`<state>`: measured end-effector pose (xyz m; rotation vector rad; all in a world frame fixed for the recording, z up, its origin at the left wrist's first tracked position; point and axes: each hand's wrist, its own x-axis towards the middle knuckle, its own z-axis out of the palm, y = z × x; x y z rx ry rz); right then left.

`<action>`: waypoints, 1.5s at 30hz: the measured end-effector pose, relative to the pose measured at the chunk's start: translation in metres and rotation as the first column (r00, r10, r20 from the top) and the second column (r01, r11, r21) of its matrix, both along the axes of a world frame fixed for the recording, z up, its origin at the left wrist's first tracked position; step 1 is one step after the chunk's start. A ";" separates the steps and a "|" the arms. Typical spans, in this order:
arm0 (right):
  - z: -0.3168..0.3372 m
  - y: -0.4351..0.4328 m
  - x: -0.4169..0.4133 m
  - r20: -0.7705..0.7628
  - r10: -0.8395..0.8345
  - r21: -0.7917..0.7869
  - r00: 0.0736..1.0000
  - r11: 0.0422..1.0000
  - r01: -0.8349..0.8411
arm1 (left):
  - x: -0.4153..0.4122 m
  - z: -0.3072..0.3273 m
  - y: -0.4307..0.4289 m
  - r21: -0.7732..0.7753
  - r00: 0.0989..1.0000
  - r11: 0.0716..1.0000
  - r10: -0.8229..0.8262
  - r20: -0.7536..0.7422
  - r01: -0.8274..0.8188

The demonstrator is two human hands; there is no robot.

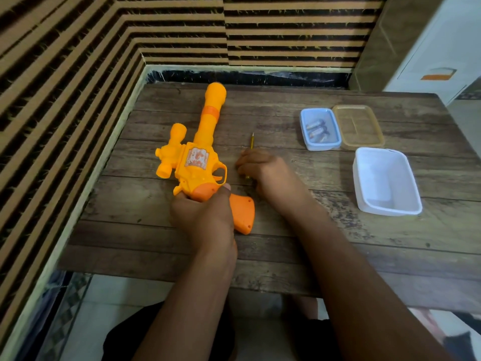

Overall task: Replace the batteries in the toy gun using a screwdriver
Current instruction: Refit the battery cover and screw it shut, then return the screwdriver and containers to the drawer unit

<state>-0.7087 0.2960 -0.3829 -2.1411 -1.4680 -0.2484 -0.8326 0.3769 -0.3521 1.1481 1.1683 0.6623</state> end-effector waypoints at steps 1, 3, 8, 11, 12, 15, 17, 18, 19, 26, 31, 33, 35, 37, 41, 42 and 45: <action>0.000 -0.001 0.000 -0.017 0.002 -0.004 1.000 1.000 -0.002 | 0.000 -0.001 -0.001 -0.012 1.000 1.000 0.017 0.002 -0.017; 0.001 -0.002 0.000 -0.046 -0.010 -0.035 0.999 0.999 0.008 | -0.001 -0.001 -0.004 -0.018 0.999 0.999 0.049 0.006 -0.049; 0.004 -0.004 -0.003 -0.087 -0.064 -0.029 0.994 0.998 0.062 | -0.005 0.006 -0.007 -0.005 0.988 0.988 0.154 0.030 -0.154; 0.009 -0.006 -0.007 -0.107 -0.086 0.061 0.990 0.994 0.093 | -0.006 0.010 -0.012 0.035 0.977 0.978 0.204 0.068 -0.206; 0.011 -0.007 -0.008 -0.118 -0.099 0.098 0.988 0.989 0.111 | -0.007 0.013 -0.013 0.081 0.977 0.976 0.197 0.086 -0.204; 0.023 -0.015 -0.012 -0.197 -0.195 0.223 0.961 0.945 0.238 | -0.003 0.020 -0.022 0.270 0.983 0.948 0.145 0.111 -0.170; 0.032 -0.027 -0.012 -0.249 -0.276 0.307 0.929 0.887 0.345 | 0.005 0.023 -0.034 0.352 0.987 0.929 0.061 0.150 -0.111; 0.036 -0.034 -0.012 -0.263 -0.325 0.341 0.909 0.850 0.402 | 0.010 0.025 -0.040 0.383 0.986 0.921 0.007 0.166 -0.071; 0.041 -0.042 -0.012 -0.264 -0.381 0.365 0.886 0.811 0.458 | 0.016 0.025 -0.048 0.412 0.984 0.911 -0.051 0.173 -0.026; 0.052 -0.107 -0.001 -0.305 -0.600 0.416 0.740 0.615 0.670 | 0.062 0.026 -0.088 0.506 0.920 0.824 -0.366 0.136 0.254; 0.058 -0.137 0.007 -0.298 -0.730 0.377 0.615 0.502 0.778 | 0.081 0.012 -0.101 0.417 0.856 0.788 -0.516 0.044 0.454; 0.059 -0.143 0.010 -0.338 -0.799 0.237 0.498 0.439 0.866 | 0.082 0.005 -0.105 0.369 0.825 0.763 -0.565 -0.017 0.531; 0.060 -0.149 0.010 -0.428 -0.810 0.068 0.402 0.414 0.908 | 0.083 0.002 -0.108 0.344 0.796 0.736 -0.602 -0.060 0.583; 0.064 -0.152 0.006 -0.493 -0.808 -0.060 0.323 0.402 0.914 | 0.085 0.003 -0.111 0.319 0.774 0.718 -0.626 -0.091 0.618; 0.068 -0.143 -0.003 -0.496 -0.800 -0.108 0.337 0.442 0.891 | 0.083 0.005 -0.112 0.264 0.698 0.650 -0.693 -0.178 0.713; 0.067 -0.140 -0.004 -0.497 -0.794 -0.109 0.350 0.457 0.883 | 0.081 0.006 -0.110 0.260 0.695 0.646 -0.690 -0.202 0.718; 0.064 -0.136 0.000 -0.508 -0.777 -0.108 0.371 0.485 0.868 | 0.078 0.008 -0.097 0.284 0.722 0.664 -0.642 -0.258 0.692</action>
